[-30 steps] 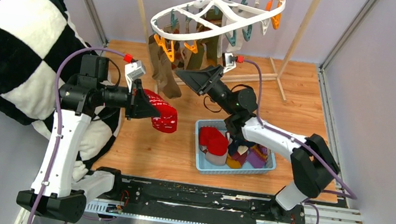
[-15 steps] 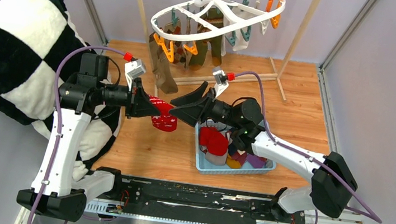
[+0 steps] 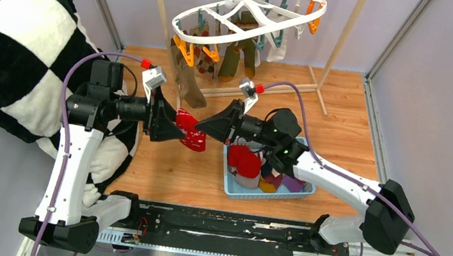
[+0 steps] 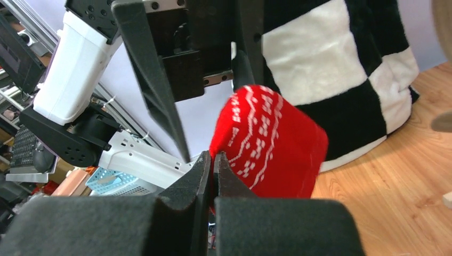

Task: Remove the socks clipped to the hanger
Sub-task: Remove the sock from the hanger, then place the sock in the bin.

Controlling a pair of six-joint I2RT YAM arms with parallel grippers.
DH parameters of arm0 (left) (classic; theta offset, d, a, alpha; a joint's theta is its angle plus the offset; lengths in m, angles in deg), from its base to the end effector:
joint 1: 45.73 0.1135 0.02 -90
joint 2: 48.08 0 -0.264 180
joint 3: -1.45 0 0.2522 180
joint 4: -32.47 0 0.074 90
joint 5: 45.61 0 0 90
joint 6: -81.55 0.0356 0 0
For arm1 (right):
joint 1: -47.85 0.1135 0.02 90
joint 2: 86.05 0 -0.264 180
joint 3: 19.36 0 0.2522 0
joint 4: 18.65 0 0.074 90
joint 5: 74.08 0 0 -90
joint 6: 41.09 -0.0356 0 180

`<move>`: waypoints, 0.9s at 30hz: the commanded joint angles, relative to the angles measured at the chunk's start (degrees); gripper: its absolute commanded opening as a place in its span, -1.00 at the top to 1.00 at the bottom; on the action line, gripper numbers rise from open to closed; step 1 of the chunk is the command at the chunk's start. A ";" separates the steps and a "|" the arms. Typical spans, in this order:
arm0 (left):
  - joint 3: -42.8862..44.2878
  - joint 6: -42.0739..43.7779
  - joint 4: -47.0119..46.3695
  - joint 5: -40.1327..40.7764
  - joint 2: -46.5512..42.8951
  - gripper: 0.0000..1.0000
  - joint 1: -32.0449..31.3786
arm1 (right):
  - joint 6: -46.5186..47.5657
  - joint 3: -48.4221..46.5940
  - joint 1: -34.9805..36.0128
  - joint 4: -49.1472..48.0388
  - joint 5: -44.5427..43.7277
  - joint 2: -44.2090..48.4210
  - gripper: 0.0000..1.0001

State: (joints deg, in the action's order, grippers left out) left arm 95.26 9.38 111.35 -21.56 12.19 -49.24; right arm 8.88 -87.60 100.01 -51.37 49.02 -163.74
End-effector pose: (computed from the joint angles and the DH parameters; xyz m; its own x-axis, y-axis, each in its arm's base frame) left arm 0.1592 -0.0423 0.4191 -0.4720 0.1540 -0.8680 0.8510 0.3365 -0.4031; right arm 0.1735 0.2551 0.3710 -0.4379 0.3146 -0.8422 -0.8981 -0.1105 0.4257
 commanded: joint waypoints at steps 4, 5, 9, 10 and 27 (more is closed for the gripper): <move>-0.28 -1.10 0.14 6.18 -0.05 -0.99 -0.18 | 0.75 4.57 -6.44 12.14 -1.26 9.90 1.00; -0.25 -1.35 0.08 7.25 -0.14 -0.99 -0.19 | 0.65 5.69 -7.71 15.68 -1.73 11.57 1.00; 0.18 -1.66 0.05 11.81 -0.34 -0.99 -0.18 | 1.91 11.18 -13.32 32.28 -4.61 18.78 1.00; 0.43 -1.79 0.04 13.66 -0.26 -0.99 -0.25 | 2.83 12.32 -14.53 36.41 -5.52 20.35 1.00; 1.58 -1.39 0.00 31.20 0.03 -0.99 0.53 | 19.19 10.45 -19.01 68.77 -35.96 24.18 0.14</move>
State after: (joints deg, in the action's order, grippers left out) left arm 95.22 7.59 111.49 5.39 12.19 -49.24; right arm 22.89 -71.76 80.10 11.73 21.66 -143.48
